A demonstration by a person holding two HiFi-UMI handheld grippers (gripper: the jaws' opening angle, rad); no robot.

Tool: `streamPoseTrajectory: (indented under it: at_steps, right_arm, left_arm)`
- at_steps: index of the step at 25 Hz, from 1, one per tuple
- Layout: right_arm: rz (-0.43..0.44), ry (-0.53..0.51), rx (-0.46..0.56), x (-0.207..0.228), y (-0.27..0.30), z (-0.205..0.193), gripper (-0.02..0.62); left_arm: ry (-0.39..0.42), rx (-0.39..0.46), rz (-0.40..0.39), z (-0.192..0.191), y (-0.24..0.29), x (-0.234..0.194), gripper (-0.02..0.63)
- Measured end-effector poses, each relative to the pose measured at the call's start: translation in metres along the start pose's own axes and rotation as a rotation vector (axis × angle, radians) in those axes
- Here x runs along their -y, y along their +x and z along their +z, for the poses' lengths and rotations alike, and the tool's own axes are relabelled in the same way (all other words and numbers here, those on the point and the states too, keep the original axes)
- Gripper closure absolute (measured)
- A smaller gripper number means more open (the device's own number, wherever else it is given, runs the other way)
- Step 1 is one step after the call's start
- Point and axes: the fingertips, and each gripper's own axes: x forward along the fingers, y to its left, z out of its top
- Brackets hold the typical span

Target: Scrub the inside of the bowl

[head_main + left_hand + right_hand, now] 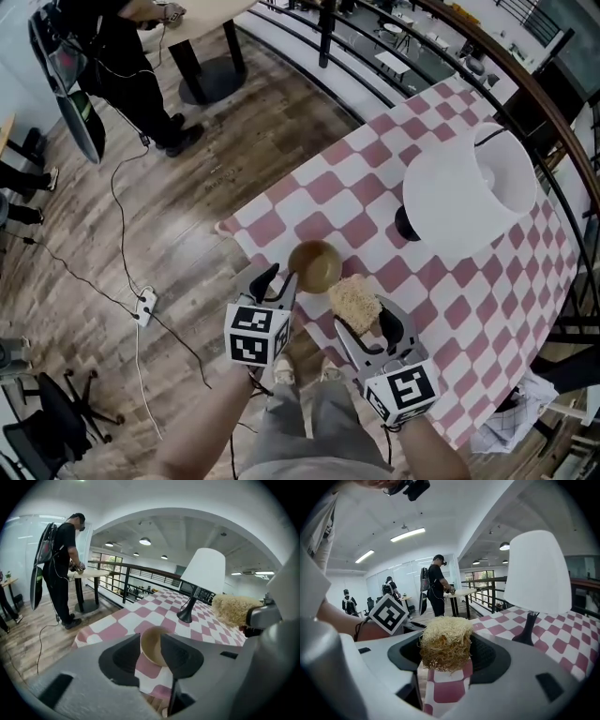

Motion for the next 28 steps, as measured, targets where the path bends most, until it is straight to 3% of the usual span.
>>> streamPoseTrajectory:
  at_steps: [5,13,19,22,28]
  right_arm:
    - [0.01,0.027,-0.004,0.003,0.002,-0.015,0.327]
    - [-0.03,0.065,0.004,0.011,-0.006,-0.028,0.327]
    - [-0.027,0.074,-0.016,0.007,-0.008,-0.039,0.327]
    - [-0.025,0.078,-0.026,0.006,-0.011,-0.044,0.327]
    - [-0.036,0.083,-0.027,0.006,-0.016,-0.044,0.327]
  left_arm:
    - [-0.1,-0.092,-0.027,-0.033,0.027,-0.007,0.463]
    - [-0.131,-0.158,-0.023,-0.056,0.042,-0.004,0.465]
    - [-0.188,-0.168,0.018,-0.064,0.046,-0.003,0.551]
    - [-0.196,-0.16,0.016,-0.066,0.045,0.0,0.557]
    - [-0.155,-0.115,-0.025,-0.049,0.039,0.015,0.581]
